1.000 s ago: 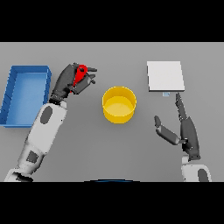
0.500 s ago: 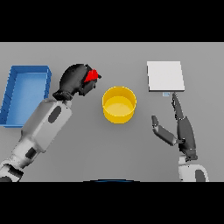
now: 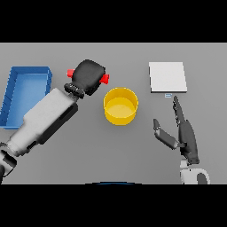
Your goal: Pick up the red beaker and tilt it to pour out 1 green nut into yellow bowl. Pick up the yellow bowl and place it on the metallic measuring scale.
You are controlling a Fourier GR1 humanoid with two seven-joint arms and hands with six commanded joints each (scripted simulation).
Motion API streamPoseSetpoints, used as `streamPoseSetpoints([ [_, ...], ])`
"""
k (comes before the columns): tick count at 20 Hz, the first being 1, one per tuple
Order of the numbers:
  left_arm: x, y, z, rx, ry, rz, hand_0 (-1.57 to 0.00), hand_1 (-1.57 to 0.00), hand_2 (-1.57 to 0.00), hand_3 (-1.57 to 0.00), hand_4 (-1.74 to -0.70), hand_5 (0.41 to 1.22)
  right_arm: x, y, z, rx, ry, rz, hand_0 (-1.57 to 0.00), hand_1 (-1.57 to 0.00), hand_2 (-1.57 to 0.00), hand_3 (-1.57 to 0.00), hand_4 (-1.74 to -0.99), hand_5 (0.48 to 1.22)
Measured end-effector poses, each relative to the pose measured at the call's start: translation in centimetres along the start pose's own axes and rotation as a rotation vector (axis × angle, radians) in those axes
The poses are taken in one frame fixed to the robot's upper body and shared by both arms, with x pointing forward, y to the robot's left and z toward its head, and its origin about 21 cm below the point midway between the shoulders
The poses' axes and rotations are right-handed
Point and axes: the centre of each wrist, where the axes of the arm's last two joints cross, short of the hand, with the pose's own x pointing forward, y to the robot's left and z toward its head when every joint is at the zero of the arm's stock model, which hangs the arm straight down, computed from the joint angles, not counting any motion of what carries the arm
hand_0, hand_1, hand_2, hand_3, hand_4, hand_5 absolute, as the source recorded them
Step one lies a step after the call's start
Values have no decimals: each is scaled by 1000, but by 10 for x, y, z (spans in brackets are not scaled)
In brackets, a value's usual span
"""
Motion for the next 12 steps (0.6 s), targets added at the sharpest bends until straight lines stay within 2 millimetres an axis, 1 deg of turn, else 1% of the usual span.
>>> streamPoseSetpoints([
  [1,2,2,-2,-26,-19,-51,-1571,-1571,-1571,-1327,-1695,1213,-2,-4,2,-10,-2,-5,1,1,1,1,-1288,685],
  [2,6,9,-6,-49,-33,-107,-1571,-1571,-1571,-1277,-1701,1215,-2,0,3,-9,-10,-20,1,1,1,1,-1292,678],
  [3,11,8,-8,-57,-62,-148,-1571,-1571,-1571,-1336,-1707,1216,-3,1,3,-22,-8,-23,1,1,1,1,-1294,672],
  [4,17,9,-11,-73,-89,-191,-1571,-1571,-1571,-1383,-1713,1217,0,2,0,-25,-19,-32,1,1,1,1,-1295,664],
  [5,18,15,-13,-87,-115,-237,-1571,-1571,-1571,-1420,-1718,1218,-1,1,0,-33,-10,-42,1,1,1,1,-1294,657],
  [6,21,12,-16,-113,-132,-288,-1571,-1571,-1571,-1451,-1723,1218,-2,-1,3,-33,-13,-49,1,1,1,1,-1294,653],
  [7,26,14,-16,-116,-159,-337,-1571,-1571,-1571,-1475,-1726,1219,-2,1,0,-35,-7,-58,1,1,1,1,-1291,648],
  [12,36,7,-22,-195,-187,-571,-1571,-1571,-1571,-1539,-1736,1220,-3,3,-1,-41,8,-51,1,1,1,1,-1291,631],
])
